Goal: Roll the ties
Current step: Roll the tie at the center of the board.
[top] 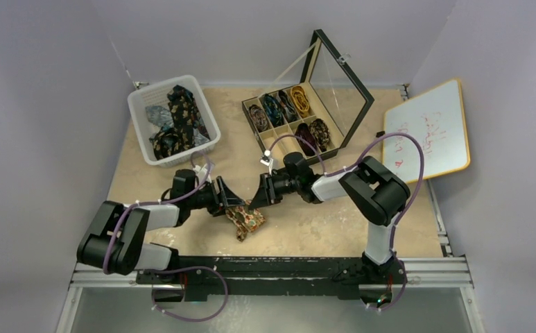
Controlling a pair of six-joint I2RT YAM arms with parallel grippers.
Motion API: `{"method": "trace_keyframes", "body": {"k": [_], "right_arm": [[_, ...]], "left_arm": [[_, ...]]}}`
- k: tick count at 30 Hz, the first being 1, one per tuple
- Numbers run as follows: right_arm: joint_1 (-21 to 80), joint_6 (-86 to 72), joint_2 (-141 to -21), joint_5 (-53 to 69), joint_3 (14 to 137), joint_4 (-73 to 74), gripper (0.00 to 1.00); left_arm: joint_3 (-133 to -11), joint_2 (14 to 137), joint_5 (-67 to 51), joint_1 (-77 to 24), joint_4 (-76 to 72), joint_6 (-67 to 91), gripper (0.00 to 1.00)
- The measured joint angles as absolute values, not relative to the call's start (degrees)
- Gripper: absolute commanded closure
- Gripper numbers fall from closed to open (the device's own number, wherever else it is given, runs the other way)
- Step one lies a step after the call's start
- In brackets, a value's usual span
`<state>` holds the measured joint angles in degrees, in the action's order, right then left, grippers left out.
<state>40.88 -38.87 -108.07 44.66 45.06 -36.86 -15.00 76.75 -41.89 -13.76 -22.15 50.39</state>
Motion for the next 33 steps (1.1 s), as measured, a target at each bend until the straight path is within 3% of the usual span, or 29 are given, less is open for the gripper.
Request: {"method": "trace_keyframes", "body": {"k": [18,22,26,33], "right_arm": [[42.13,-45.89,-109.19,50.81,44.73,-45.41,0.89],[42.22,-46.78,-109.49,50.7,44.45,-45.82,0.91],[42.61,-47.16,-109.51,50.24,44.31,-45.36,0.76],[42.39,-45.5,-109.32,46.89,44.36,-40.99,0.49]], "left_arm": [[-12.43,86.37,-49.93,-12.58,-42.17,56.21,0.5],[-11.94,88.33,-50.98,-12.36,-45.43,57.04,0.43],[-11.03,88.82,-51.51,-11.31,-45.76,56.62,0.29],[-13.63,79.26,-49.04,-7.99,-28.97,48.53,0.23]]}}
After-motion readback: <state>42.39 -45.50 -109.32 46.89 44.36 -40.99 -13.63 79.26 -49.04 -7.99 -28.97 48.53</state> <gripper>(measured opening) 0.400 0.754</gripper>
